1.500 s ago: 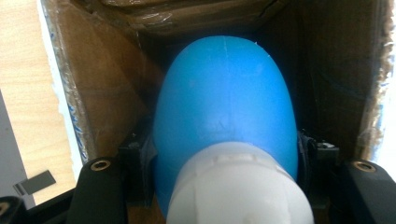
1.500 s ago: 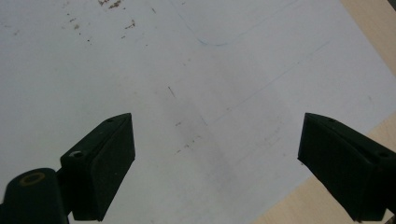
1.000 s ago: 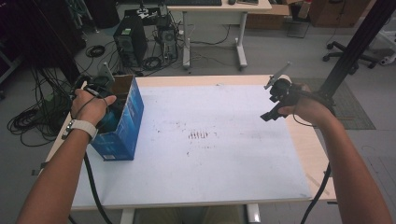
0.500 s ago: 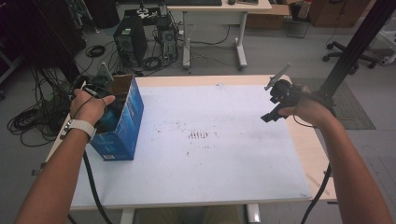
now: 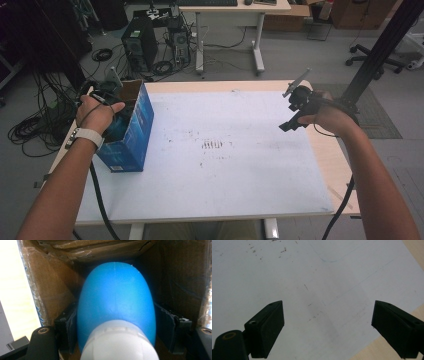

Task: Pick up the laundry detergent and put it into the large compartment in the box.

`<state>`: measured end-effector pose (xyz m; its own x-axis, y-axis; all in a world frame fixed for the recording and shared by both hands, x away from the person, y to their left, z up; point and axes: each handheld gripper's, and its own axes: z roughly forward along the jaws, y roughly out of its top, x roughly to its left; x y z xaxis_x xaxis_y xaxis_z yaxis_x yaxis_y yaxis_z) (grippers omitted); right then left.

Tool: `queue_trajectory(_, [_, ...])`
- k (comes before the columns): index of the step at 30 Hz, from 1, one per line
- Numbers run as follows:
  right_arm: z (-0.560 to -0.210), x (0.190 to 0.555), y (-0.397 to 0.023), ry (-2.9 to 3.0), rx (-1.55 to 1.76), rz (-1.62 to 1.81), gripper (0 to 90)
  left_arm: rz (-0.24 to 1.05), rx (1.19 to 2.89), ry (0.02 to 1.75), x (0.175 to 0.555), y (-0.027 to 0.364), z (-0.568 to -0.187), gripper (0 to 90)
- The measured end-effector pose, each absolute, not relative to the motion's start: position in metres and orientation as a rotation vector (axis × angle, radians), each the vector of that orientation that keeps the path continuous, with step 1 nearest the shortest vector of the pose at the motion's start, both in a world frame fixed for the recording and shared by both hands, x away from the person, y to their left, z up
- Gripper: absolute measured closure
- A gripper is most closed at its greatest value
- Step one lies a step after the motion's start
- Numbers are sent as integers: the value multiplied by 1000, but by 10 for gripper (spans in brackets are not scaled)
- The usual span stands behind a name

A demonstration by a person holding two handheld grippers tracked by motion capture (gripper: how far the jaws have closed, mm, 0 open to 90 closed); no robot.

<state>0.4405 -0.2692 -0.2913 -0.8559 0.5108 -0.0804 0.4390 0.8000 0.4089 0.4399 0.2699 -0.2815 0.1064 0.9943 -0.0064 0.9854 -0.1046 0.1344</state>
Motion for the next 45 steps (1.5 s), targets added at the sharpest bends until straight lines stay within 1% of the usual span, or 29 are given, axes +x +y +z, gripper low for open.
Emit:
queue_trajectory(6, [-291,440,-269,2800,745,571,111,147,2267,2022,439,267,-279,249])
queue_trajectory(26, [-290,437,-272,2797,746,577,110,196,2292,2010,436,264,-273,231])
queue_trajectory(30, [-289,436,-272,2796,742,581,110,230,2286,2017,435,263,-270,224])
queue_trajectory(31, [-289,436,-272,2796,742,583,110,227,2284,2016,434,263,-270,191])
queue_trajectory(45, [-289,433,-275,2790,753,591,110,218,2283,2005,433,263,-267,190])
